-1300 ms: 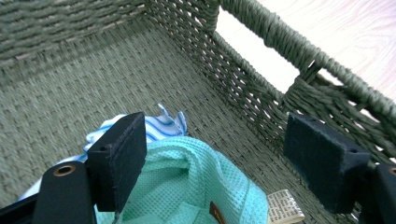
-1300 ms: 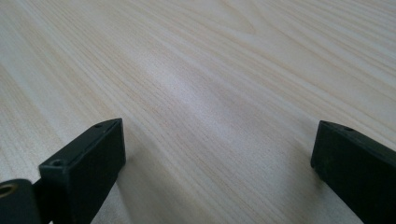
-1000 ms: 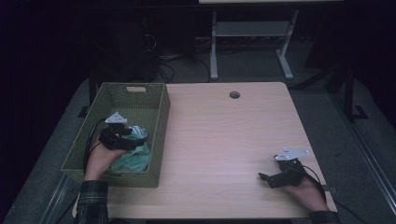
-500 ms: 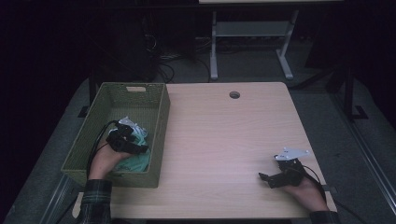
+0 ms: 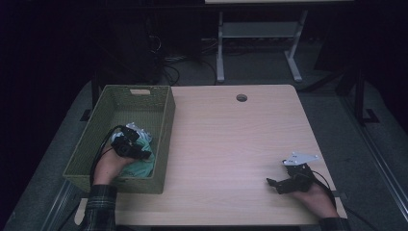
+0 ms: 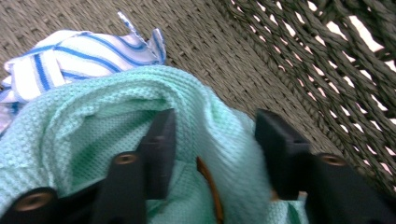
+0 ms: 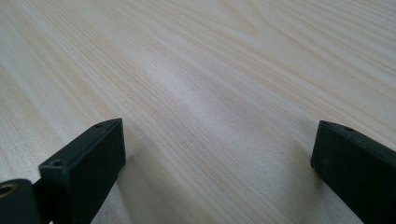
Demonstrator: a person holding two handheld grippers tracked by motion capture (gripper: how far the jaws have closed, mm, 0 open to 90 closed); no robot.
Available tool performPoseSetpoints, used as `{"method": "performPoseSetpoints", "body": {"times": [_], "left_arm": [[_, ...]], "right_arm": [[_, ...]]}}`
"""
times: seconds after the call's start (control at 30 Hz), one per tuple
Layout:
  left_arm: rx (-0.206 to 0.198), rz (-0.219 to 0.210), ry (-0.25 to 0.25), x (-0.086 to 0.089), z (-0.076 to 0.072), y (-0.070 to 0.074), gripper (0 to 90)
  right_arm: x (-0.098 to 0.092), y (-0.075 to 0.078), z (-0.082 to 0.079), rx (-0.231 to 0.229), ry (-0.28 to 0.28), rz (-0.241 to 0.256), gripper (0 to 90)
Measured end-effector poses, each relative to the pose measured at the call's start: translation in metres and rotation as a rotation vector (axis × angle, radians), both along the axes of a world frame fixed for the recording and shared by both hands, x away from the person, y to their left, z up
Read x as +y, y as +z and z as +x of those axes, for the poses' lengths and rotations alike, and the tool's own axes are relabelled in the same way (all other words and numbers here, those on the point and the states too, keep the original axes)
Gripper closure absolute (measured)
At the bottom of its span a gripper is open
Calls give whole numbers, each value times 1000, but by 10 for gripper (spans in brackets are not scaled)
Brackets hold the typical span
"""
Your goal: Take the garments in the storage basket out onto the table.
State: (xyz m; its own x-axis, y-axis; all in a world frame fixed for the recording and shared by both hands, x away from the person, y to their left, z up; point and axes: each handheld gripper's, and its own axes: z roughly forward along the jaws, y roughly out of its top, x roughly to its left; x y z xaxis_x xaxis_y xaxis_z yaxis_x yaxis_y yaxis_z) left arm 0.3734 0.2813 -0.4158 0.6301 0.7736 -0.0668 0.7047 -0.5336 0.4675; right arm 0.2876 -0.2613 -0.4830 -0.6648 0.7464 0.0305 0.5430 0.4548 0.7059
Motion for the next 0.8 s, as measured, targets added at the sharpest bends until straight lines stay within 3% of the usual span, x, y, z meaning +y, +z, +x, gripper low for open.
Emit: {"method": "performPoseSetpoints", "body": {"times": [0.07,0.13,0.23,0.43,0.5,0.7,0.77,0.8], "left_arm": [[-3,5,-5,0,0,1,580],[3,0,-6,0,-1,2,719],[-5,-4,5,1,-1,5,791],[-56,-50,48,7,-4,13,821],[-92,-100,71,12,-6,19,827],[-145,-172,90,20,-9,28,836],[-173,-220,89,23,-11,32,839],[-173,-220,89,23,-11,32,840]], "right_arm": [[0,0,0,0,0,0,29],[0,0,0,0,0,0,28],[0,0,0,0,0,0,28],[0,0,0,0,0,0,28],[0,0,0,0,0,0,29],[0,0,0,0,-1,0,28],[0,0,0,0,-1,1,29],[0,0,0,0,-1,1,29]]}}
